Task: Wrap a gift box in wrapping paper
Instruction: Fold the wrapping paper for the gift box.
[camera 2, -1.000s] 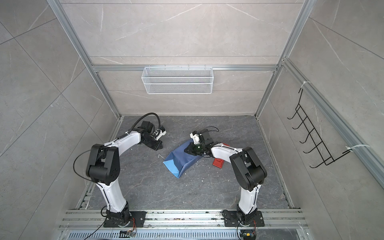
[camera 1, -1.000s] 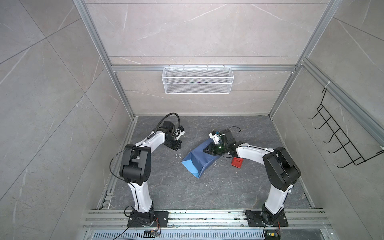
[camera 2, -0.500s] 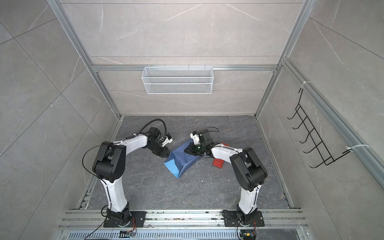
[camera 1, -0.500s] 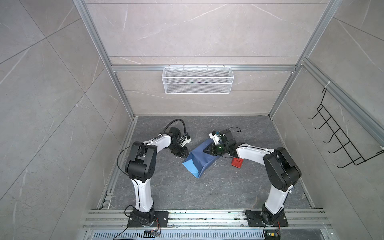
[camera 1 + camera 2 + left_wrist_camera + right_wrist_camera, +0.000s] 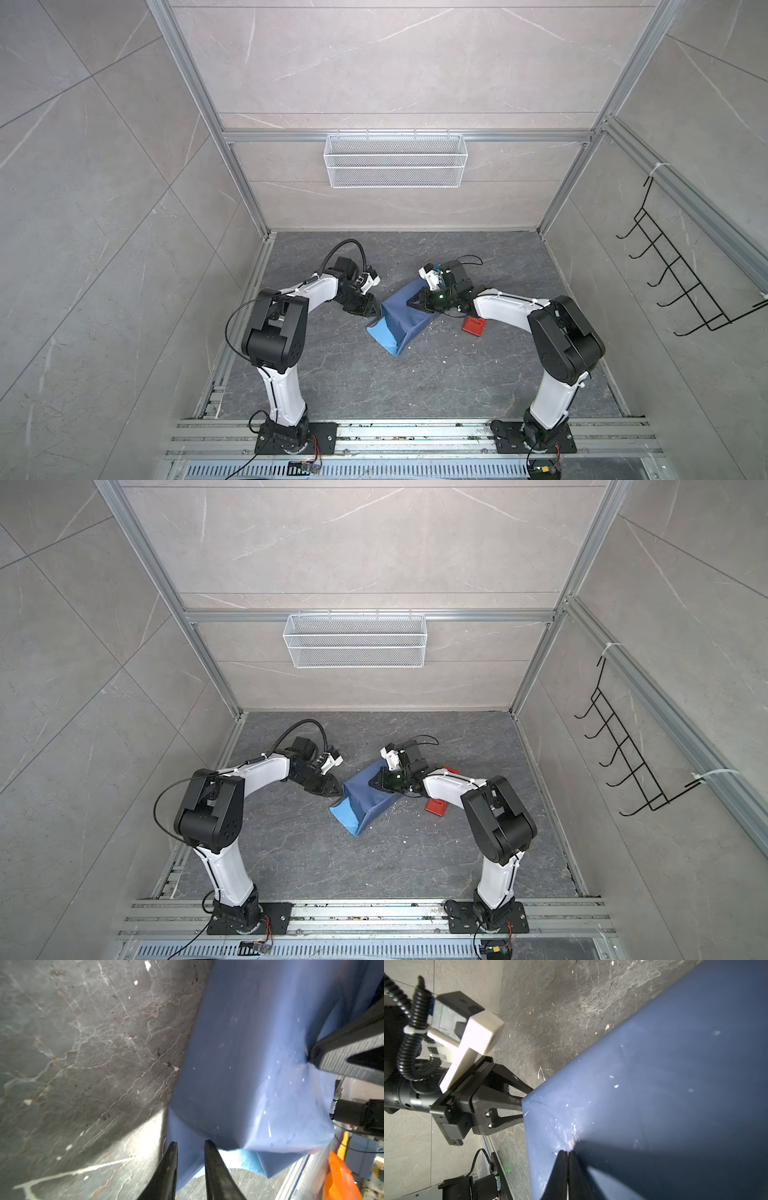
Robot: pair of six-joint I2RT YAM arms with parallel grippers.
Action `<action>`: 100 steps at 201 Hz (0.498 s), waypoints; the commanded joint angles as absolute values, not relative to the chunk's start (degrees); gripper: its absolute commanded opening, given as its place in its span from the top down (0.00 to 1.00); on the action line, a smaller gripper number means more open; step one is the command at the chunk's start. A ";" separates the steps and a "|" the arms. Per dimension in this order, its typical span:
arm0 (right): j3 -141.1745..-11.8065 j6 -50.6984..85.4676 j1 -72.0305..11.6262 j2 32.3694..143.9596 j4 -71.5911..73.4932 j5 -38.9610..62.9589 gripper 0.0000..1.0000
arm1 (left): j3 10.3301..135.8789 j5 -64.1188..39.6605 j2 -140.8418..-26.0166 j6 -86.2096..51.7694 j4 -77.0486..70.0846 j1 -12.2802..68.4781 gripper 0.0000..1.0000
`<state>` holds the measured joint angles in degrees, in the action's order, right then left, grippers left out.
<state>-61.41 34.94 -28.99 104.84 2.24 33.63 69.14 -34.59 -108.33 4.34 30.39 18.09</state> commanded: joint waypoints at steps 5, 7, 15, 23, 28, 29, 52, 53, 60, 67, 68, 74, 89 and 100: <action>-59.98 34.62 -29.84 106.28 -6.68 31.26 0.90 | 68.60 -37.48 -108.67 0.11 27.81 18.62 0.73; -60.04 34.47 -29.87 106.27 -6.81 31.11 0.91 | 68.28 -37.56 -108.64 -0.21 27.36 18.61 0.73; -60.16 33.93 -29.81 106.17 -7.43 30.53 0.91 | 67.08 -38.01 -108.53 -1.63 25.61 18.56 0.73; -60.12 33.80 -29.88 106.30 -7.69 30.20 0.90 | 66.41 -38.88 -108.93 -2.66 24.42 18.63 0.73; -60.07 34.06 -29.88 106.35 -7.54 30.19 0.90 | 66.40 -39.33 -109.25 -3.27 24.19 18.58 0.73; -60.00 34.13 -29.88 106.43 -7.55 30.21 0.90 | 66.42 -39.40 -109.30 -3.39 24.18 18.56 0.73; -59.79 35.21 -30.04 106.75 -5.96 31.46 0.90 | 66.51 -39.80 -109.09 -5.64 23.54 18.68 0.73; -59.82 35.18 -30.05 106.77 -5.97 31.46 0.90 | 66.44 -39.85 -109.08 -5.81 23.41 18.70 0.73; -60.09 34.74 -30.13 106.89 -6.48 31.15 0.90 | 65.58 -40.37 -108.83 -7.07 22.04 18.68 0.73; -60.24 34.39 -30.15 106.96 -6.76 30.71 0.90 | 64.60 -41.16 -108.66 -8.48 20.26 18.65 0.73; -60.22 34.38 -30.15 106.96 -6.81 30.65 0.90 | 64.38 -41.28 -108.65 -8.68 19.93 18.69 0.73; -60.18 34.43 -30.10 106.96 -6.94 30.43 0.90 | 63.48 -41.85 -108.68 -10.00 18.64 18.76 0.74; -59.81 35.31 -30.15 106.69 -6.26 30.92 0.90 | 62.31 -41.92 -108.11 -11.81 17.33 18.88 0.74; -59.94 35.28 -30.20 106.36 -6.43 31.11 0.90 | 61.37 -41.44 -107.48 -12.72 16.21 18.86 0.76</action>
<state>-61.52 34.94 -29.10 104.84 1.98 33.39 63.02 -39.27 -109.27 -8.01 20.47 18.44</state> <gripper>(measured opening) 0.095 0.257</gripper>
